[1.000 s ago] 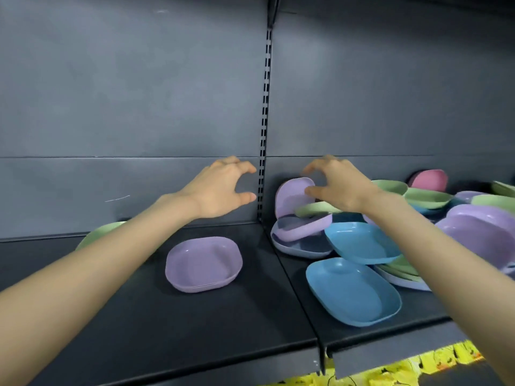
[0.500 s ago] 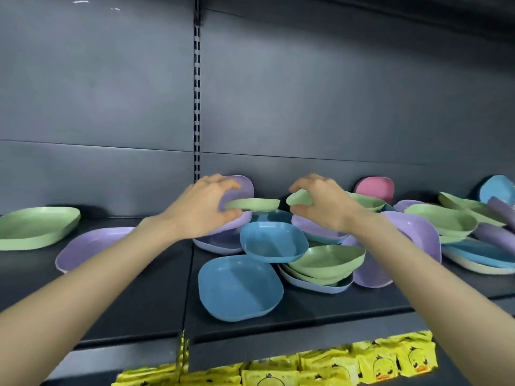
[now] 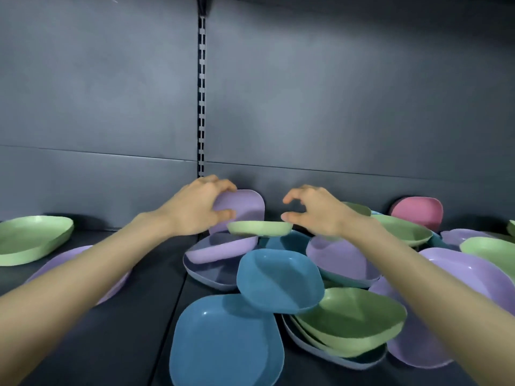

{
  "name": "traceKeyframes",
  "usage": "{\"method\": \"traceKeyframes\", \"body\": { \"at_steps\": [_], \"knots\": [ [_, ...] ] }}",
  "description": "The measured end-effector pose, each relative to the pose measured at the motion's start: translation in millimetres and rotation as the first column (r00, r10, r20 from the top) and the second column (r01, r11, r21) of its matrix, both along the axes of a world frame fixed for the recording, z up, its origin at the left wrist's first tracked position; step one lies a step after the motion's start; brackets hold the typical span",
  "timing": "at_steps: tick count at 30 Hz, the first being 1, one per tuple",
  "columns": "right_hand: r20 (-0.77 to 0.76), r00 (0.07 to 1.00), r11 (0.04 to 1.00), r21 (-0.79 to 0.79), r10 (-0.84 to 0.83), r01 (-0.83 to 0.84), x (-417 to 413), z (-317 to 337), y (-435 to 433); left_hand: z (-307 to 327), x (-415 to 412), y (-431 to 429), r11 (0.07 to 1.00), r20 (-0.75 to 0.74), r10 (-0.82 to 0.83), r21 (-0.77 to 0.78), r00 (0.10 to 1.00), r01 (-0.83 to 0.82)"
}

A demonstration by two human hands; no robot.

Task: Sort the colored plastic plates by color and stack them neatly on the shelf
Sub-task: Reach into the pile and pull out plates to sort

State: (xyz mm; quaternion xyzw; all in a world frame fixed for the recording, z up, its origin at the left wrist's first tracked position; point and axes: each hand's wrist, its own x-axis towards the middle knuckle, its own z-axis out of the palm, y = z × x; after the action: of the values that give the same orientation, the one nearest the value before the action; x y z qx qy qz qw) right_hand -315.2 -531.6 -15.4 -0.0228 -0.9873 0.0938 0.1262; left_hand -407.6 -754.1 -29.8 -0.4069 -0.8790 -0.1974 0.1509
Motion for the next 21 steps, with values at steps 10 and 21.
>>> {"method": "traceKeyframes", "body": {
  "at_steps": [10, 21],
  "knots": [
    [0.156, 0.987, 0.996, -0.083, -0.03, 0.044, -66.1, -2.6, 16.8, -6.7, -77.3, 18.5, 1.0, 0.058, -0.005, -0.007, 0.998, 0.006],
    [0.388, 0.922, 0.913, -0.377, 0.0, 0.159, -84.8, -14.6, 31.3, -23.9, -112.3, 43.2, 0.999, 0.106, 0.004, 0.035, 0.994, -0.008]
  ]
}}
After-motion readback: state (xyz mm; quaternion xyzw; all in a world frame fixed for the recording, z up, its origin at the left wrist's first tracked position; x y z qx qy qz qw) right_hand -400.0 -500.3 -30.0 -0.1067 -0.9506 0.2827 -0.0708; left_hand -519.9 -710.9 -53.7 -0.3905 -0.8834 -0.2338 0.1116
